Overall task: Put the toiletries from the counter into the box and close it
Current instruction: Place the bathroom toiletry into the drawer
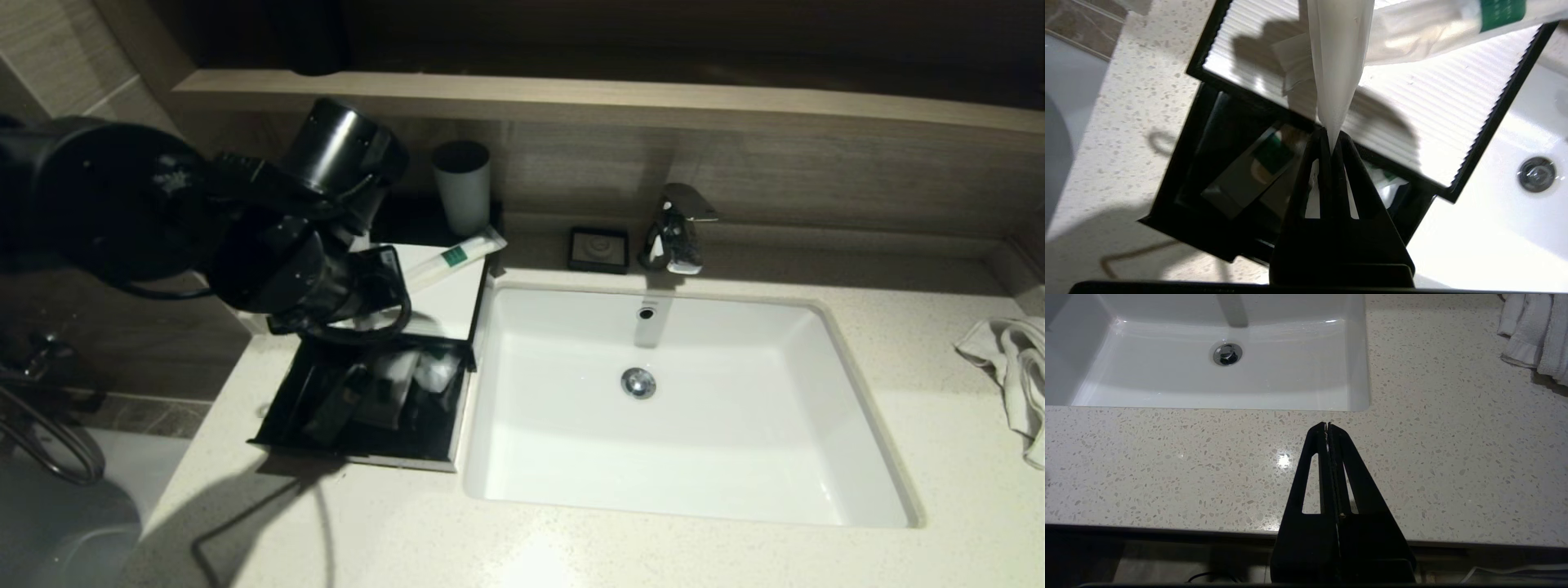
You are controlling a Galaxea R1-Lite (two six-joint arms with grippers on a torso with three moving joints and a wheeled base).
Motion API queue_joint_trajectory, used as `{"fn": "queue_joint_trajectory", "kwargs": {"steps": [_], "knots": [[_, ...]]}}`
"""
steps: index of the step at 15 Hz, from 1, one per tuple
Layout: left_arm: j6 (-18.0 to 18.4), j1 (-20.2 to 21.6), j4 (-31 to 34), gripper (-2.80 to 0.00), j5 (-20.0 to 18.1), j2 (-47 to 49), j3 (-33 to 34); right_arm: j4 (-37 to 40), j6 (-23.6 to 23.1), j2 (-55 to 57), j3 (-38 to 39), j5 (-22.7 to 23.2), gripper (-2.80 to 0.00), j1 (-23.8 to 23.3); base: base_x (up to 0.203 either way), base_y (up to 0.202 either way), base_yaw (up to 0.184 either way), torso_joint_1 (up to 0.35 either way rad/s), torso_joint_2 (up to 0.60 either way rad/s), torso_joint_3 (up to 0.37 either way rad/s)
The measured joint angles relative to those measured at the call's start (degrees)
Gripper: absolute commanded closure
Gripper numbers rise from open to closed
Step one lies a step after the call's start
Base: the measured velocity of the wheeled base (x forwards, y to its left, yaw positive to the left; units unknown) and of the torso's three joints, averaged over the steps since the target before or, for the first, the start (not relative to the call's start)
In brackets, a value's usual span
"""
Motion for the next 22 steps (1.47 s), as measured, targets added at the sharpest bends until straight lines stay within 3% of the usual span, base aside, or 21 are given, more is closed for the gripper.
{"fn": "queue_joint_trajectory", "kwargs": {"steps": [8,14,22], "knots": [[14.0,0.7,-0.8,0.0,-1.0,-13.7,16.4,0.0,0.0,0.0,0.0,0.0,0.0,0.0,0.0,0.0,0.0,0.0,0.0,0.0],[21.5,0.7,-0.8,0.0,-6.0,-23.7,25.8,0.0,0.0,0.0,0.0,0.0,0.0,0.0,0.0,0.0,0.0,0.0,0.0,0.0],[23.1,0.7,-0.5,0.0,-6.5,-29.0,35.7,0.0,0.0,0.0,0.0,0.0,0.0,0.0,0.0,0.0,0.0,0.0,0.0,0.0]]}}
